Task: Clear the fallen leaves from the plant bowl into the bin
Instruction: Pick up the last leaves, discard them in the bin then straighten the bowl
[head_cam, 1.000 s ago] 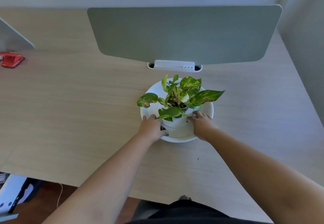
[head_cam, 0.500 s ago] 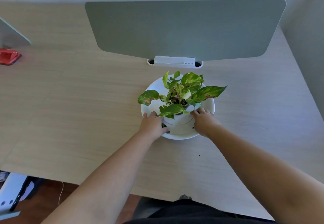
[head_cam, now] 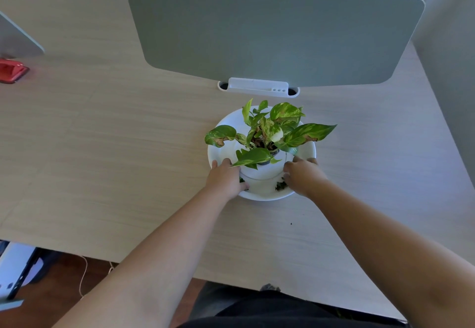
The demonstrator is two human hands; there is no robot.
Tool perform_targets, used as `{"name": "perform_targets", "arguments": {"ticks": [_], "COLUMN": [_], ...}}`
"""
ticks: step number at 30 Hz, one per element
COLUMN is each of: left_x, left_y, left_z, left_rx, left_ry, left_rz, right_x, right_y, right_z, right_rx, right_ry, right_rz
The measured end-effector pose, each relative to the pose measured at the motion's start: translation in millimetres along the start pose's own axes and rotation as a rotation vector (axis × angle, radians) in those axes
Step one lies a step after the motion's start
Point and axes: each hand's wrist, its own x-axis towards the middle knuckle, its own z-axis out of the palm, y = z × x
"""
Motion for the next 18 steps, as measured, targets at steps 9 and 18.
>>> {"name": "perform_targets", "arguments": {"ticks": [9, 18], "left_x": [-6.2, -19.9], "left_y": [18.3, 18.7], "left_z": [-11.7, -32.5], "left_rx": [0.008, -0.291], "left_ry": [0.004, -0.002], "left_rz": [-0.118, -0.157], "right_x": [7.4, 9.2], "right_y": [-28.4, -17.3], "right_z": [3.6, 2.8], "right_rx": [0.05, -0.021], "right_ry": [-0.065, -0.109], "right_rz": [0.069, 0.036]}}
